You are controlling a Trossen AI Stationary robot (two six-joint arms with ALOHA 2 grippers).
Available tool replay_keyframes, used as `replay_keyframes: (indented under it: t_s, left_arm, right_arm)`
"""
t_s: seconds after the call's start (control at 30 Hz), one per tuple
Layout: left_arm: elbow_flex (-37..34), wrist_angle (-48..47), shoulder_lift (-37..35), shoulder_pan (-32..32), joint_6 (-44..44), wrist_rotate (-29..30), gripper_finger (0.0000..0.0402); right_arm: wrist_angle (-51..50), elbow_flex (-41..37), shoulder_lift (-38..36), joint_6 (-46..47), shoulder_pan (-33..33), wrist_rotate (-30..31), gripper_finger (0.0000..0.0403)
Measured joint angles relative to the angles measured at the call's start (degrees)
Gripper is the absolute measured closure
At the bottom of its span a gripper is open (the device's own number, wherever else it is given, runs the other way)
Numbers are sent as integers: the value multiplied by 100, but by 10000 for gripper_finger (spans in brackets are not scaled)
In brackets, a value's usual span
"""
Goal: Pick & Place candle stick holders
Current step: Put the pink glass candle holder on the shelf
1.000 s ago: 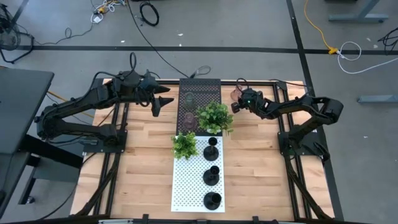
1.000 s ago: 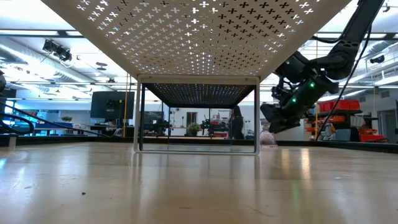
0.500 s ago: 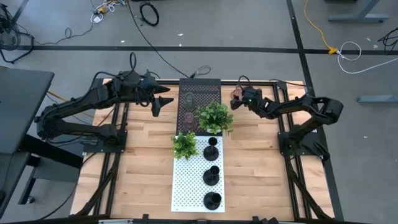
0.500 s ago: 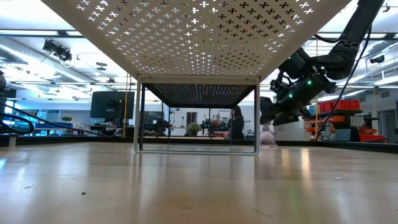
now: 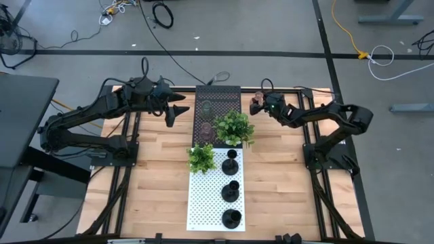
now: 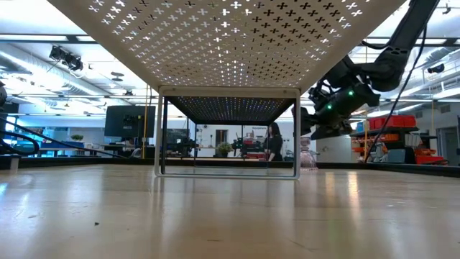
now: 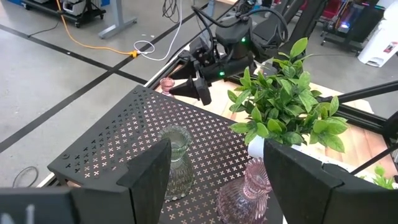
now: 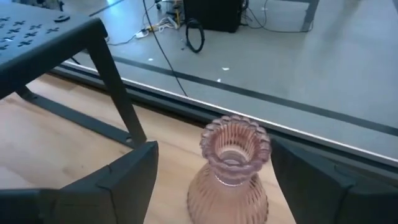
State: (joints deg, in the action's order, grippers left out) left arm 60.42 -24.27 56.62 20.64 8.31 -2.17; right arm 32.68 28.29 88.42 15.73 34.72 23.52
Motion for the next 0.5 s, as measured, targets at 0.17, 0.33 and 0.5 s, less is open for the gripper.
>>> replay_keyframes:
  t_s: [0.17, 0.33, 0.5]
  left_arm:
    - [1, 0, 0, 0, 0, 1, 145]
    - [2, -2, 0, -2, 3, 0, 145]
    - [0, -8, 0, 0, 3, 0, 145]
  right_arm:
    - [-38, 358, 416, -34, 13, -4, 94]
    - [-78, 742, 948, -77, 13, 78, 95]
    - [-76, 1020, 1259, -7, 13, 146, 127]
